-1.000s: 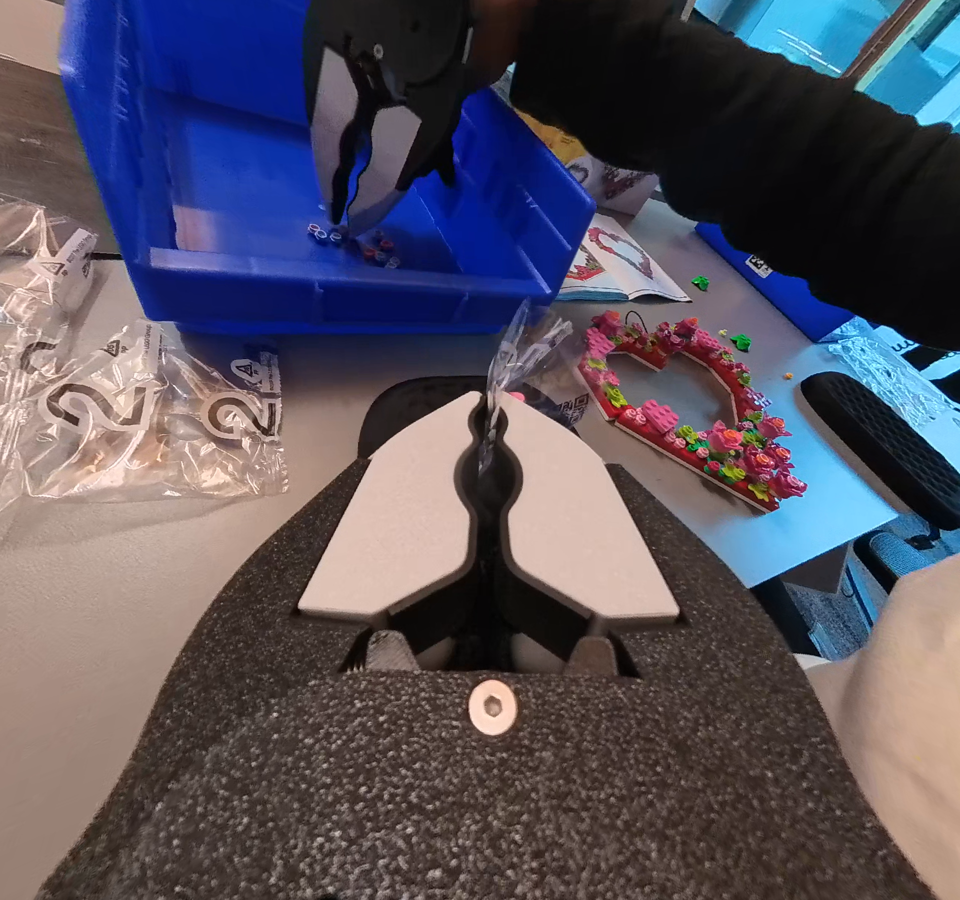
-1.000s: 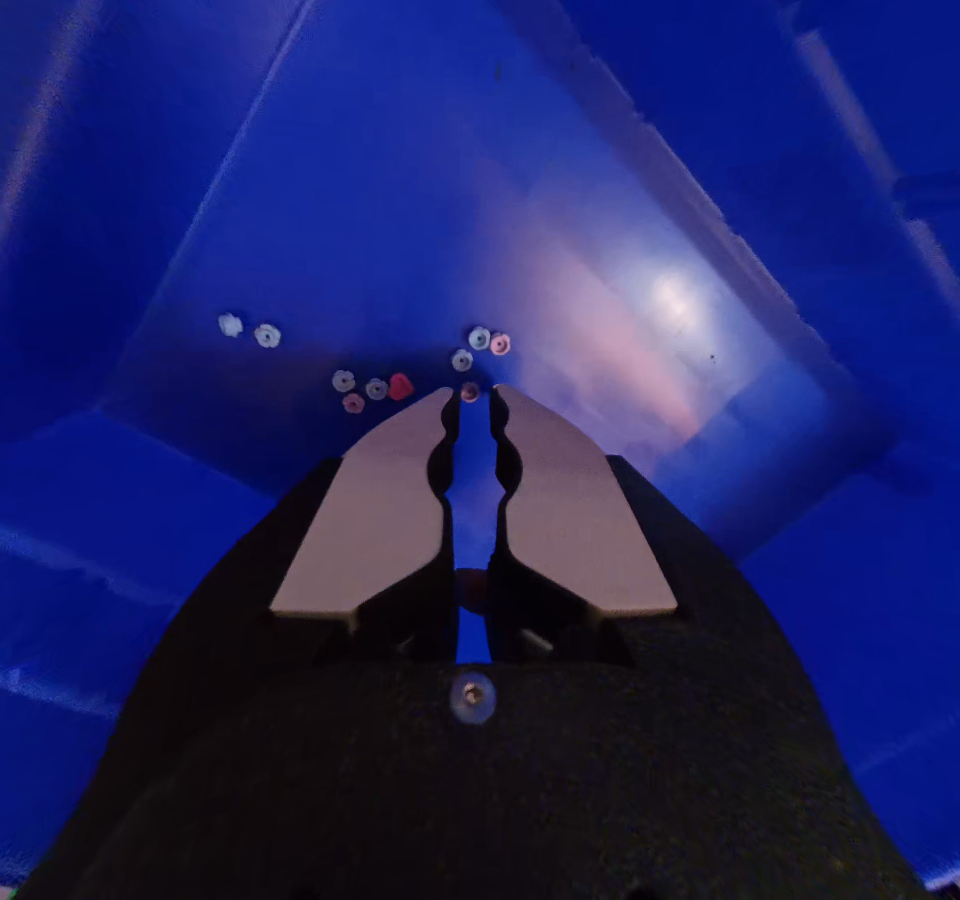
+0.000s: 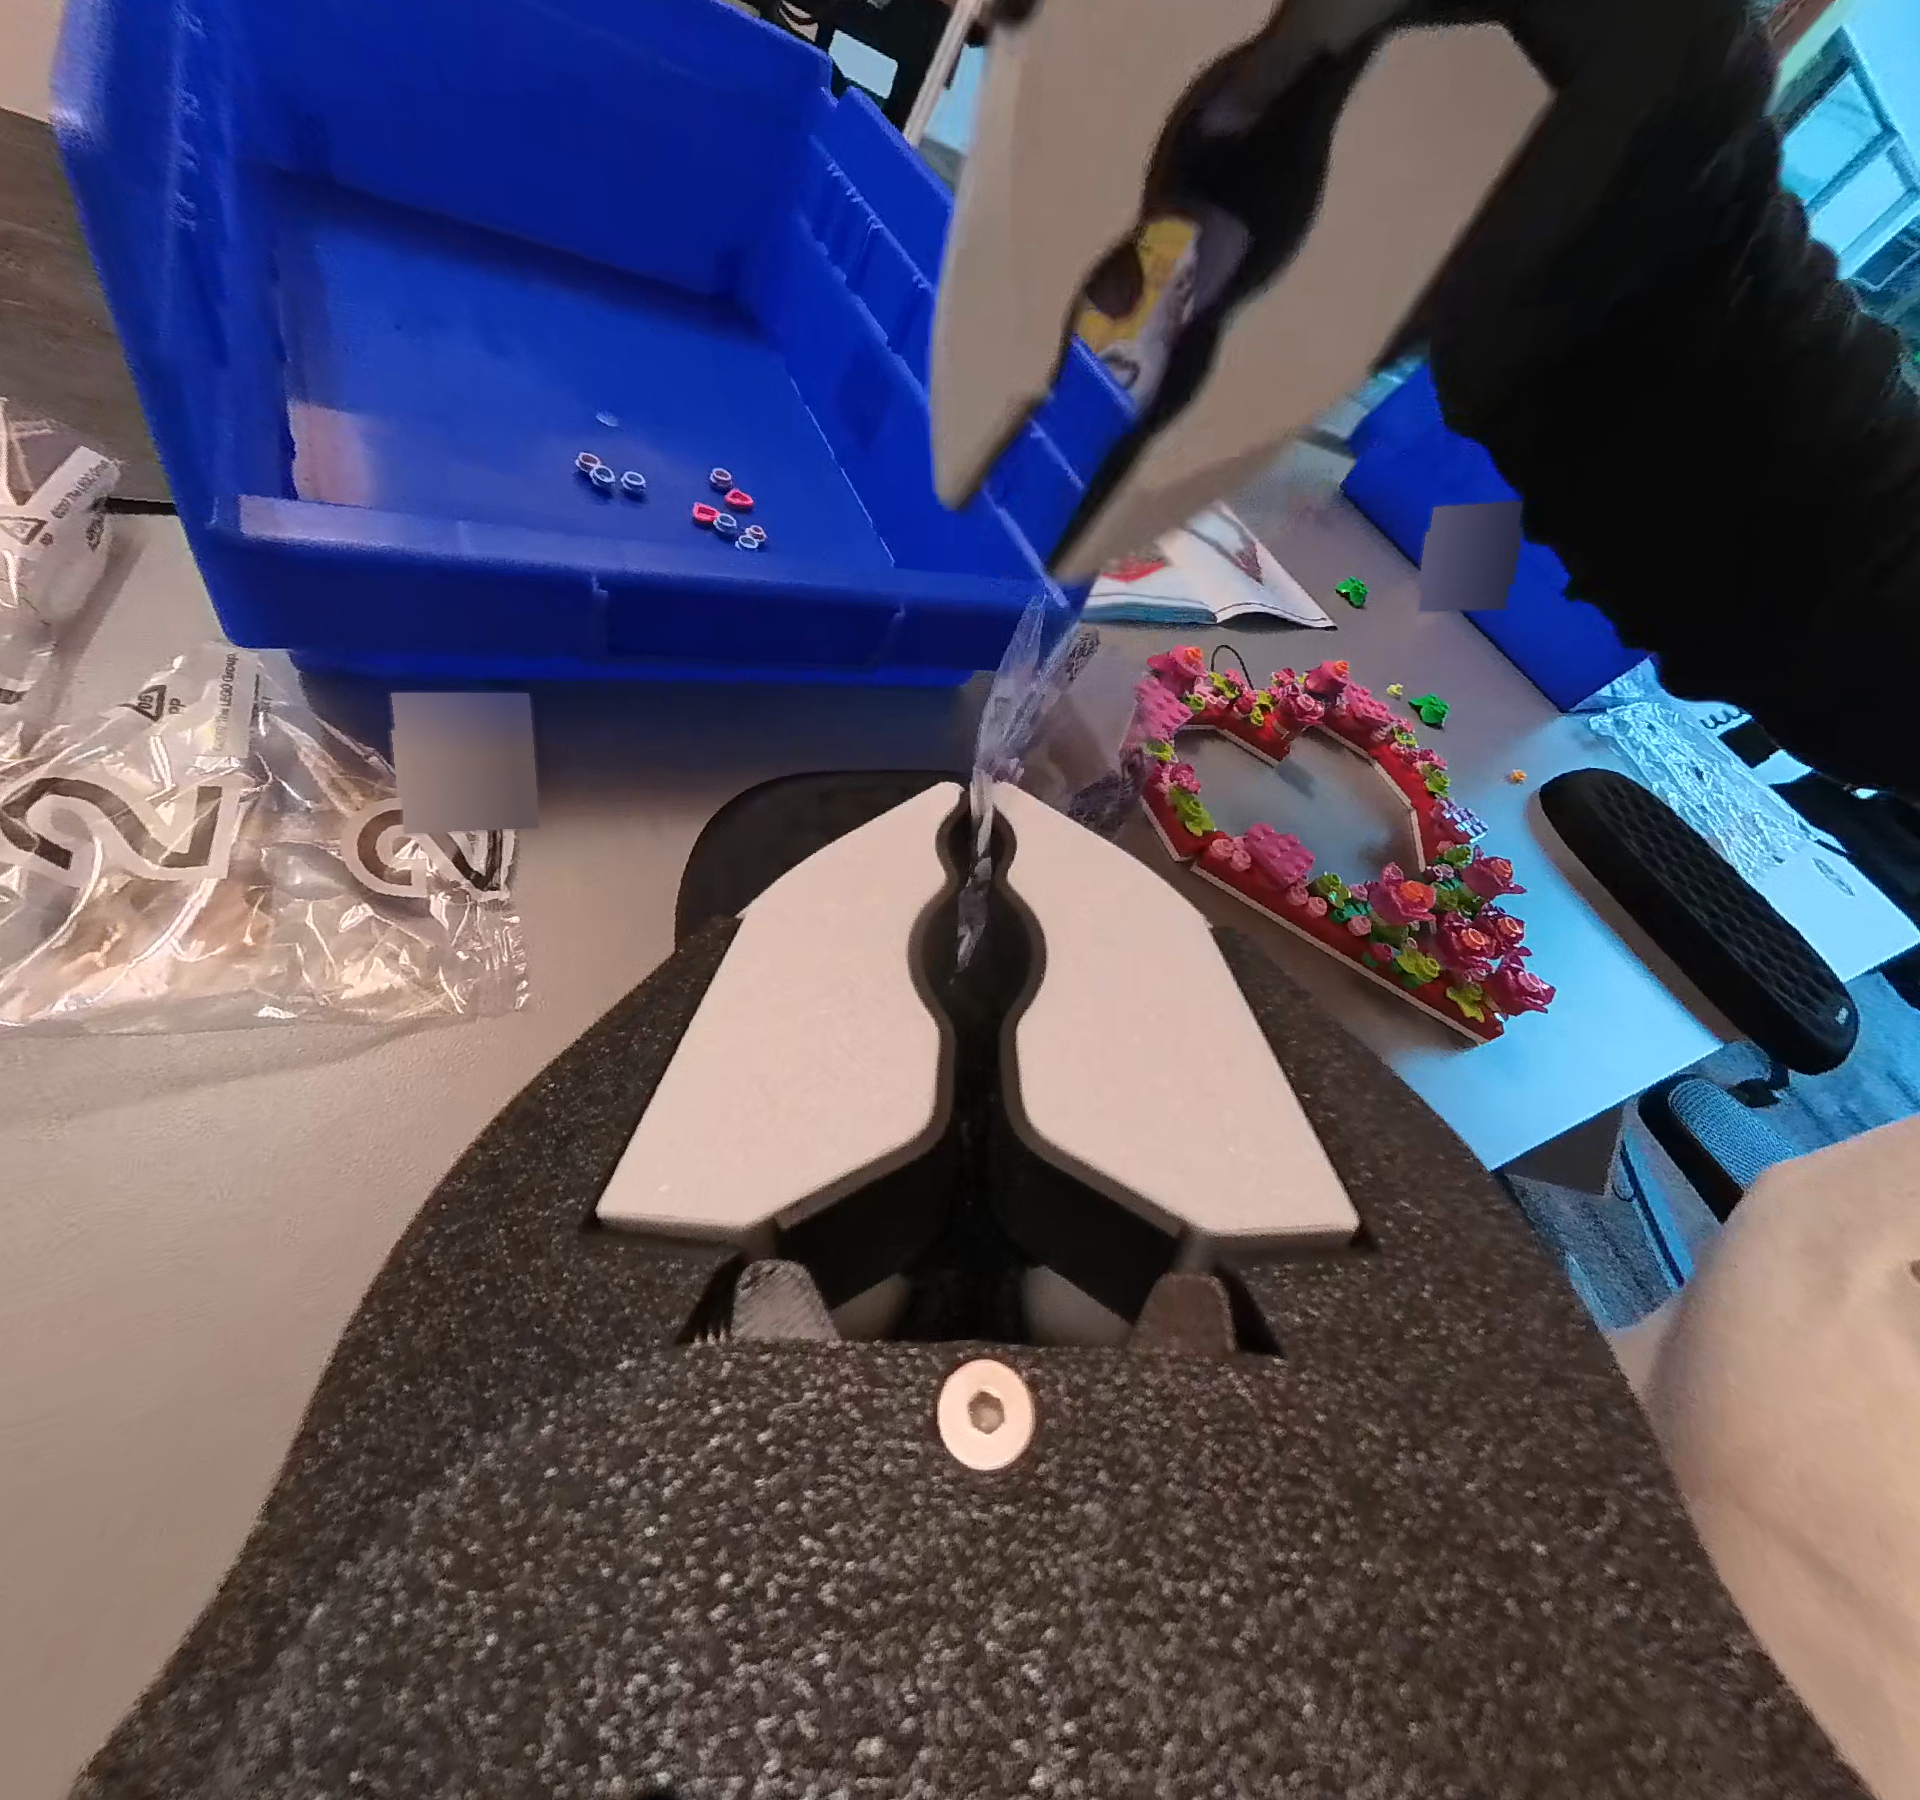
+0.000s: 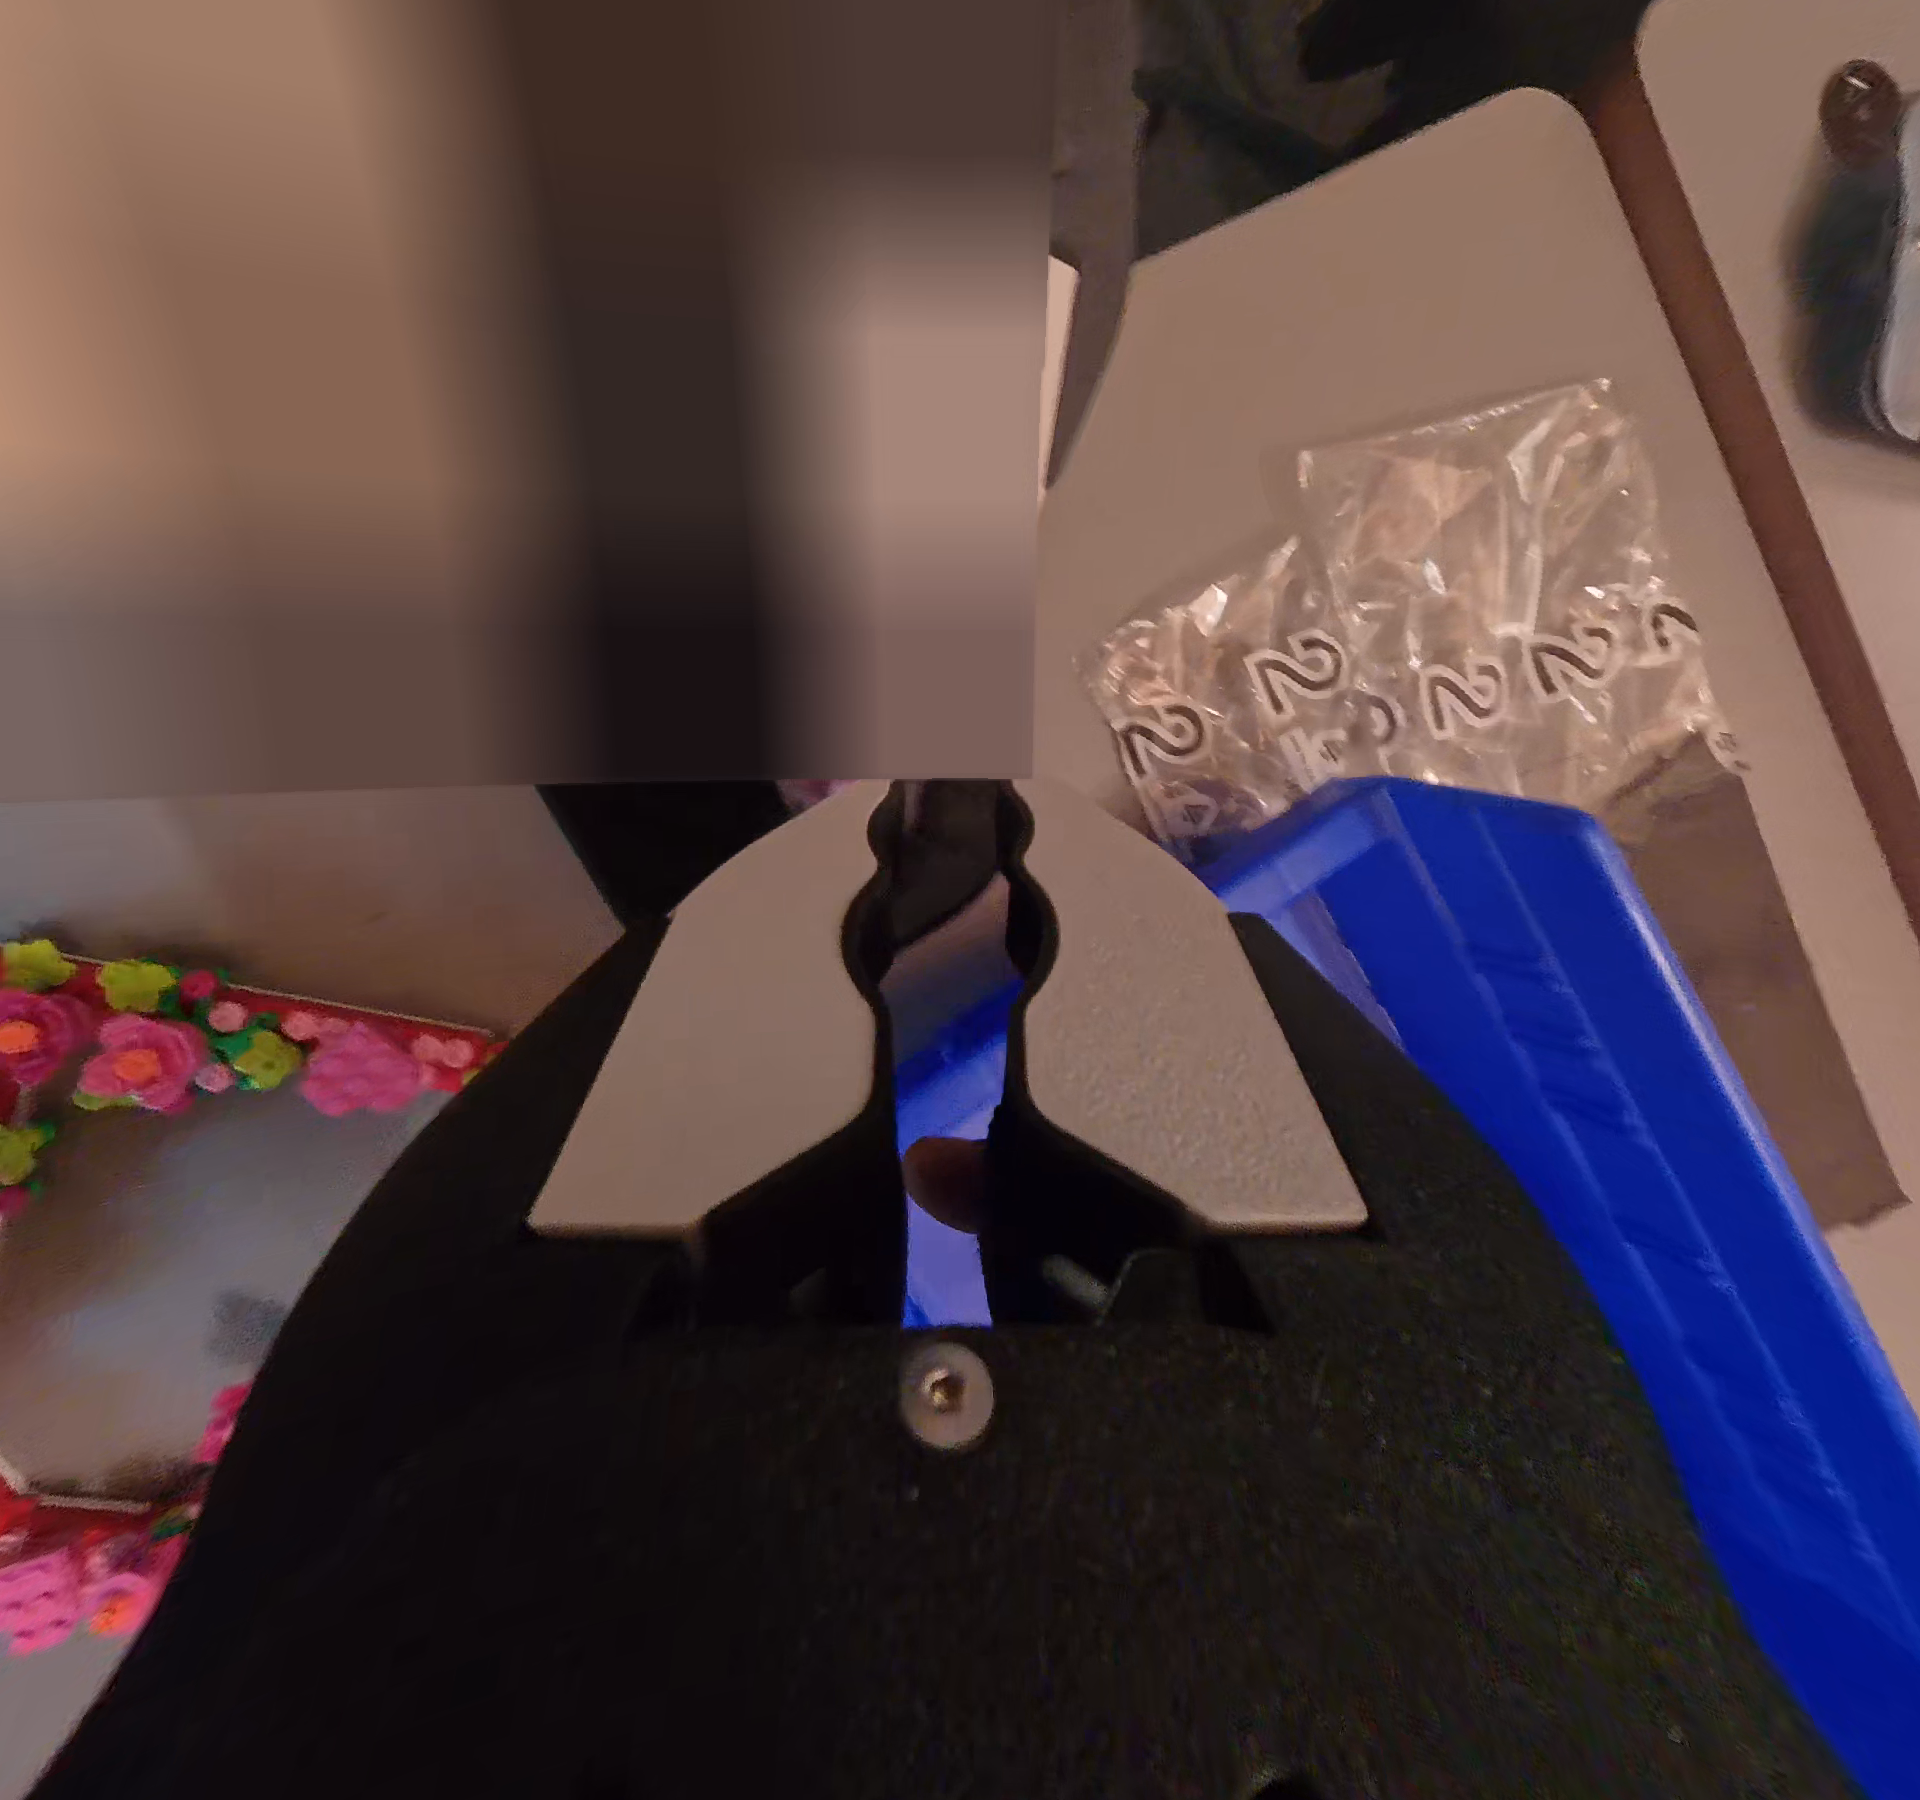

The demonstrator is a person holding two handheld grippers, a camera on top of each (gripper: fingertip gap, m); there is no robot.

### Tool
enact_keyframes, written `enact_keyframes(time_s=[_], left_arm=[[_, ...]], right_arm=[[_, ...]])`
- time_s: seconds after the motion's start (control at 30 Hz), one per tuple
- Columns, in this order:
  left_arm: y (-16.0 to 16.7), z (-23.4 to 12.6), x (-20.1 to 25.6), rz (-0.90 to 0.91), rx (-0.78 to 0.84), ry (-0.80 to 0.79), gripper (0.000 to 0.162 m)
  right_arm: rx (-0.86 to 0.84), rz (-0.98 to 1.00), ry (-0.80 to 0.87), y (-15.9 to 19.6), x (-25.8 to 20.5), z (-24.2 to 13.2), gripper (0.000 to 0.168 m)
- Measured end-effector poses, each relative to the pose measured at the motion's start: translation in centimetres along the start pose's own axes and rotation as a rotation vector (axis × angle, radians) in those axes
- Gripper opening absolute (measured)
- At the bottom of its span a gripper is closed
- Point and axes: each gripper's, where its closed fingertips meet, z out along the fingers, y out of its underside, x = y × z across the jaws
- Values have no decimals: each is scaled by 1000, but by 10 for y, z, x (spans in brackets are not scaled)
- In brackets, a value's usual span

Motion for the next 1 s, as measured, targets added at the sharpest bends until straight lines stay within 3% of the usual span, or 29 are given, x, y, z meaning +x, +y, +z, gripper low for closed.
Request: enact_keyframes(time_s=[0.03, 0.13, 0.23, 0.37, 0.63, 1.0], left_arm=[[0, 0, 0, -1, -1, 3, 0], [1, -1, 2, -7, 2, 12, 0], [2, -1, 3, -6, 2, 16, 0], [2, -1, 2, -5, 6, 20, 0], [1, -1, 0, -3, 11, 25, 0], [1, -1, -1, -5, 16, 28, 0]], right_arm=[[-4, 3, 26, 6, 8, -4, 16], [-60, 134, 51, 47, 38, -15, 16], [-305, 189, 67, 119, 57, -7, 17], [-438, 213, 17, 163, 56, 13, 16], [-491, 254, -18, 180, 56, 21, 25], [-443, 279, -46, 181, 56, 25, 9]])
